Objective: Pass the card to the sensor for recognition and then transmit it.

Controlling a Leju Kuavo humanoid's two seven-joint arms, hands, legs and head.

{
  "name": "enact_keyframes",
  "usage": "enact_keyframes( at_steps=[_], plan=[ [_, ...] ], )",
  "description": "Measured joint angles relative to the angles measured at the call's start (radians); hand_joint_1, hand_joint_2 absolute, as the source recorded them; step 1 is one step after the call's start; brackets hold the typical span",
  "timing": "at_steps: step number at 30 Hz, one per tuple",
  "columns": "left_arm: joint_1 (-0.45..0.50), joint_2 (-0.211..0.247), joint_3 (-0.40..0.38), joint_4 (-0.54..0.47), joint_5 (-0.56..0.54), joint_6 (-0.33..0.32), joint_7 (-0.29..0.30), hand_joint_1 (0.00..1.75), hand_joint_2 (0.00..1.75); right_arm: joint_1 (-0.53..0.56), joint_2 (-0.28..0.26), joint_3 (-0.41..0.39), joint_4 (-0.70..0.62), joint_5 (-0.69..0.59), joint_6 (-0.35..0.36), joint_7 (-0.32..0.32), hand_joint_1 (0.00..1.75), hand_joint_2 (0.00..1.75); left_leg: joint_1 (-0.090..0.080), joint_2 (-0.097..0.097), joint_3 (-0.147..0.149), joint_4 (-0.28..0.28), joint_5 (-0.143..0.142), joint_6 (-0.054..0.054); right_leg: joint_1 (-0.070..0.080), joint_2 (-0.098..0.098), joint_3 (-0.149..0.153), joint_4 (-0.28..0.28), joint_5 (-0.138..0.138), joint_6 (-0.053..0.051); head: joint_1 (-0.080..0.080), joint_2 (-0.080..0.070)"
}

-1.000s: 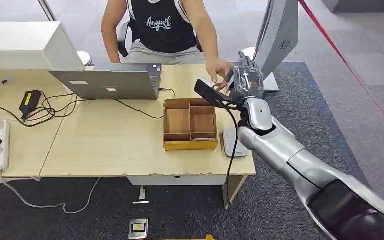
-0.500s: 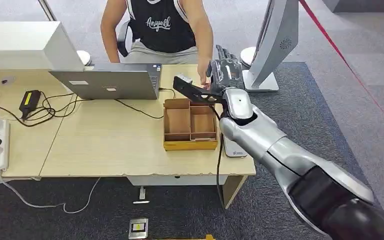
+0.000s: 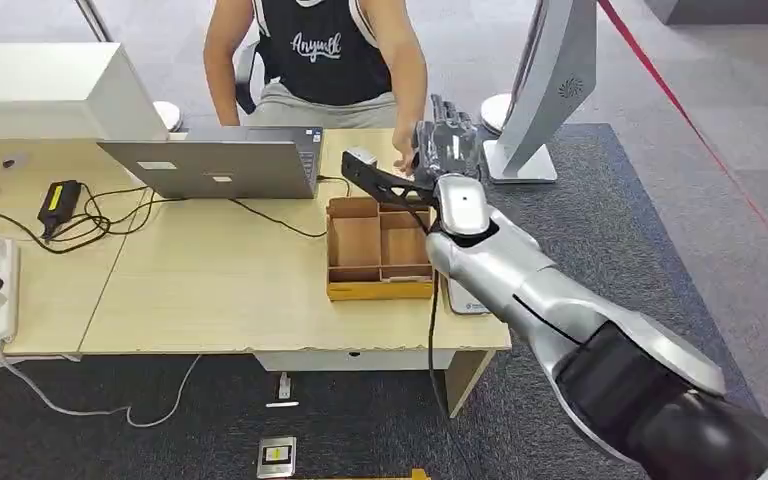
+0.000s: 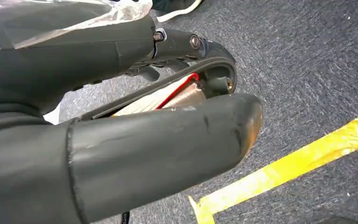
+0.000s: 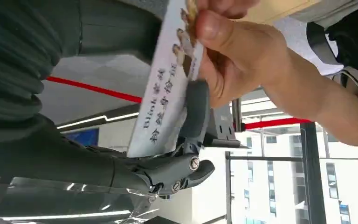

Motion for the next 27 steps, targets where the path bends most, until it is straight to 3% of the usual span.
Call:
enact_keyframes(
  at_steps=[21, 22, 27],
  plan=[
    [0.0, -0.001, 0.0, 0.0, -0.007, -0.001, 0.001, 0.0, 0.0, 0.005, -0.004, 0.007, 0.043, 0.003, -0.007, 0.012, 0.0, 1.75, 0.0, 0.0, 0.0, 0.0, 0.0, 0.0, 0.0, 0.0, 0.0, 0.0, 0.0, 0.0, 0.0, 0.0],
    [0.0, -0.001, 0.0, 0.0, -0.007, 0.0, 0.001, 0.0, 0.0, 0.005, -0.005, 0.007, 0.043, -0.005, -0.015, 0.007, 0.0, 0.0, 0.0, 0.0, 0.0, 0.0, 0.0, 0.0, 0.0, 0.0, 0.0, 0.0, 0.0, 0.0, 0.0, 0.0],
    [0.002, -0.002, 0.0, 0.0, -0.006, 0.001, 0.0, 0.0, 0.0, 0.009, -0.009, 0.0, 0.037, -0.055, -0.057, -0.055, 0.0, 0.0, 0.0, 0.0, 0.0, 0.0, 0.0, 0.0, 0.0, 0.0, 0.0, 0.0, 0.0, 0.0, 0.0, 0.0]
  ],
)
